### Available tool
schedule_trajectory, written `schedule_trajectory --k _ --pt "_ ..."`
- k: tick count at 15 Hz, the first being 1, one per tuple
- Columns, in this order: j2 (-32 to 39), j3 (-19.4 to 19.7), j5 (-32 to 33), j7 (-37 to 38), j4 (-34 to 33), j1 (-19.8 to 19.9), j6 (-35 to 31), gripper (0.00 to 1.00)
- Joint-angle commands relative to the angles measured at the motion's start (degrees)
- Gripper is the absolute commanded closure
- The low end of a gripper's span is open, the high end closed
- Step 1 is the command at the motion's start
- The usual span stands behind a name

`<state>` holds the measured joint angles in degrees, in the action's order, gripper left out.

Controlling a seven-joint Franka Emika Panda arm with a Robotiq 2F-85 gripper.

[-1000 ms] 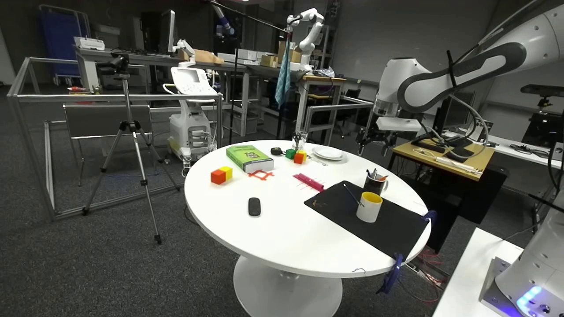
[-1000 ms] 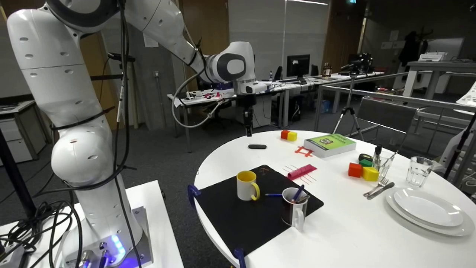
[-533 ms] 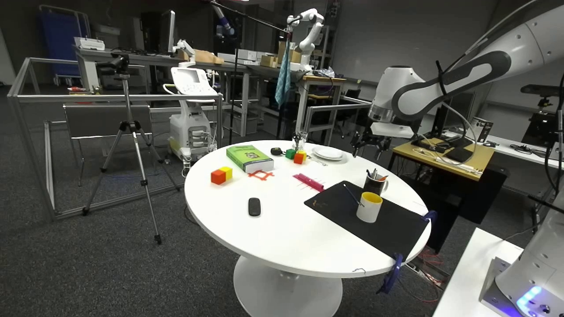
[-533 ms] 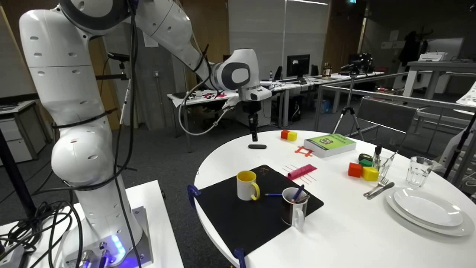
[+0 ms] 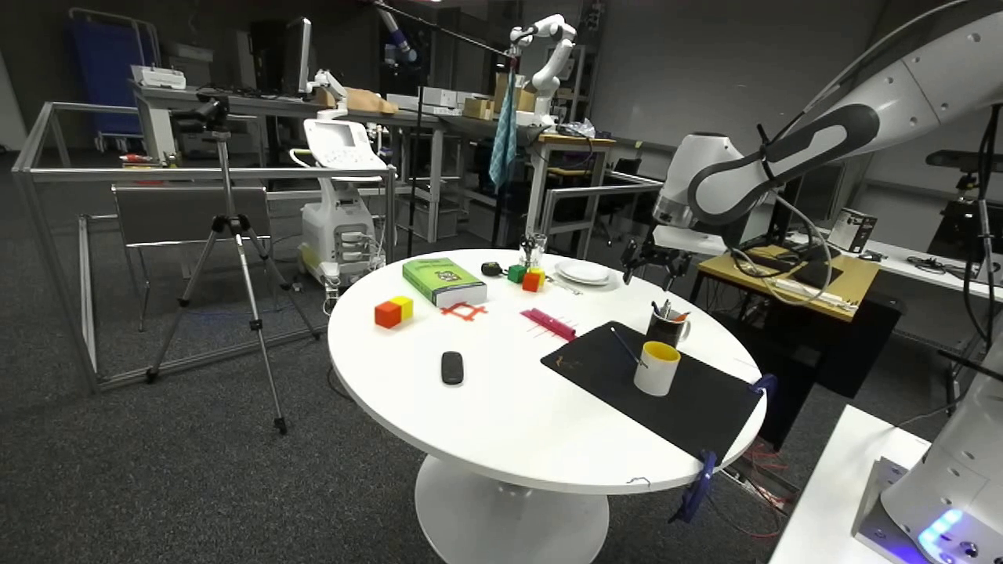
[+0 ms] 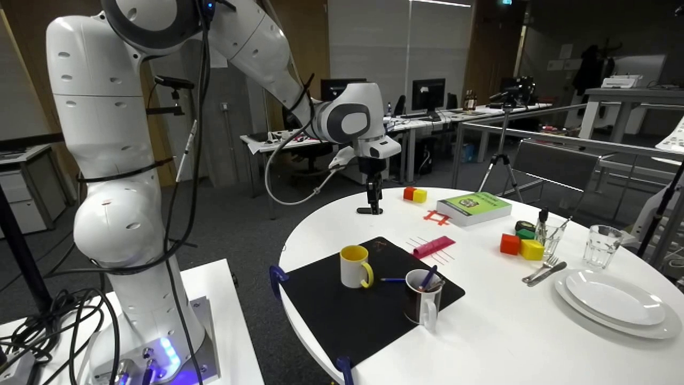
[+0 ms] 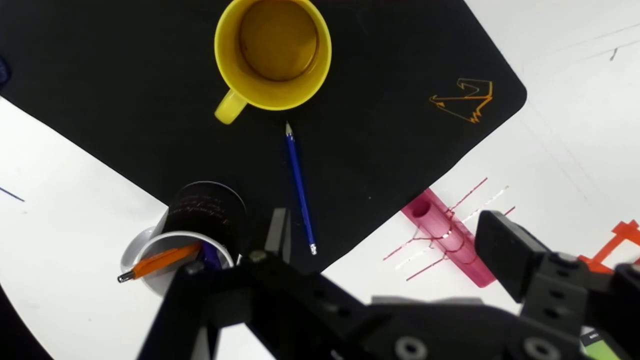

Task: Put the black pencil in the white and yellow mug.

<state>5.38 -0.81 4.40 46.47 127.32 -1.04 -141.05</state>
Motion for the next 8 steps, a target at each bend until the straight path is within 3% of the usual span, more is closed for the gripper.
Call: schedule_trajectory --k 1,8 --pt "3.04 1.39 -2.34 -1.84 -2.14 0.35 -1.54 0.00" --pt "7.78 4.20 -2.95 -1.97 -5.41 0.79 -0.22 0.00"
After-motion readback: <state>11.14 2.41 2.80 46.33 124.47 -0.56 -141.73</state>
